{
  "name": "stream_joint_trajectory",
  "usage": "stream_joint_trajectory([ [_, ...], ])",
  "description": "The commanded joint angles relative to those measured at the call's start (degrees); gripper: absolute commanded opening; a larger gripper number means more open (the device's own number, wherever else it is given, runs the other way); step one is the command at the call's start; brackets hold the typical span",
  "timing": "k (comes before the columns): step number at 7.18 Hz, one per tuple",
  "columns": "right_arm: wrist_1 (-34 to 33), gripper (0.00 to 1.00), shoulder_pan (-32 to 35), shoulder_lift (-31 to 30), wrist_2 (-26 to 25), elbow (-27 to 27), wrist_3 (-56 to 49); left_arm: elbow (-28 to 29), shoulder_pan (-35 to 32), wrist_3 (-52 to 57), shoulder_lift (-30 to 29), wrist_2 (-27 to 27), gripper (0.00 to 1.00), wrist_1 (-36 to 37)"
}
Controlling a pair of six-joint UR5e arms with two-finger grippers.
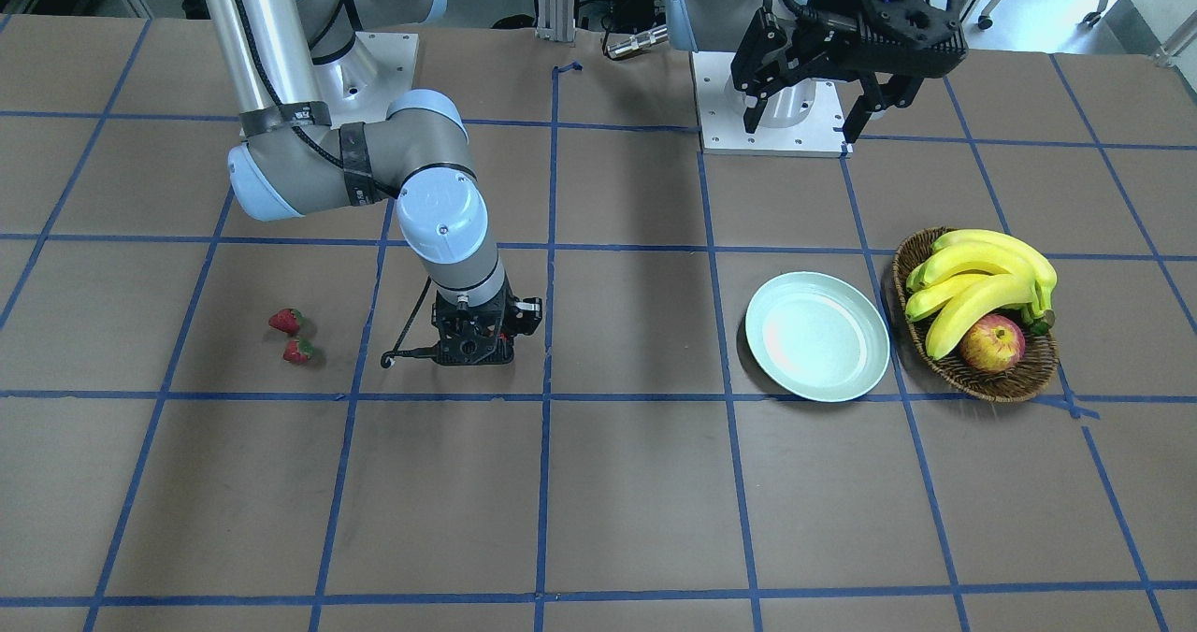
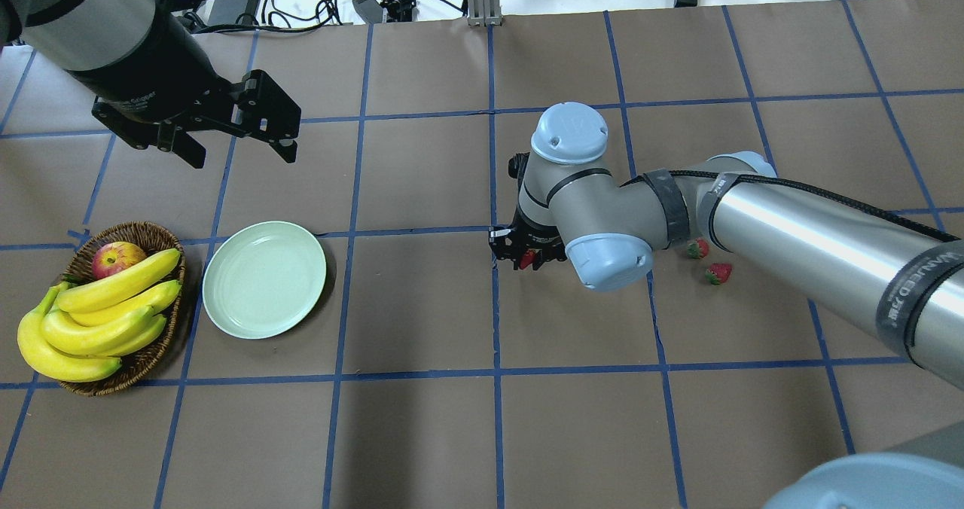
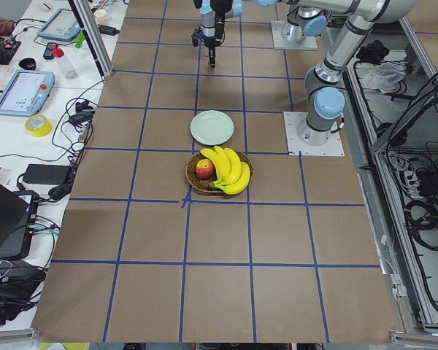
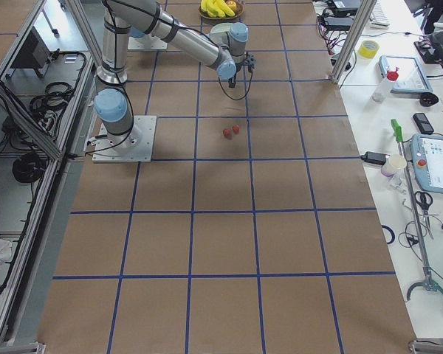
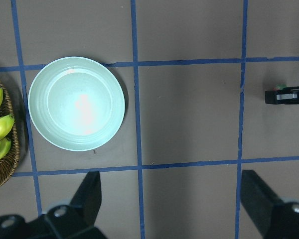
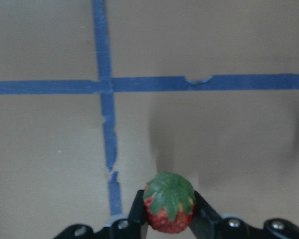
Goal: Collect all strawberries into plate
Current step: 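Lower the right gripper and close it on the strawberry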
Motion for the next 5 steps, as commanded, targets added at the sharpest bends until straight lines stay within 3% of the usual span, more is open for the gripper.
stream_joint_trajectory([
  [1, -0.79, 0.05, 4.86, 1.84, 7.34, -2.28, 5.60, -0.07, 0.28, 0.01, -0.16, 0.02, 1.00, 0.81],
  [2, -3.24, 0.06, 7.23, 4.99, 8.87, -3.86, 6.75, -0.07, 0.11, 0.01, -0.08, 0.11, 1.00, 0.81],
  [3, -4.13, 0.18, 8.91, 7.11, 8.97, -6.57, 9.72, -0.16, 0.02, 0.01, -0.16, 0.02, 1.00, 0.89],
  [4, -4.14, 0.47, 9.45, 7.91, 8.45, -8.08, 10.10, -0.07, 0.28, 0.01, -0.16, 0.02, 1.00, 0.89],
  [5, -3.27, 0.83, 9.45, 7.75, 7.48, -8.09, 10.01, -0.07, 0.02, 0.01, -0.16, 0.11, 1.00, 0.89],
])
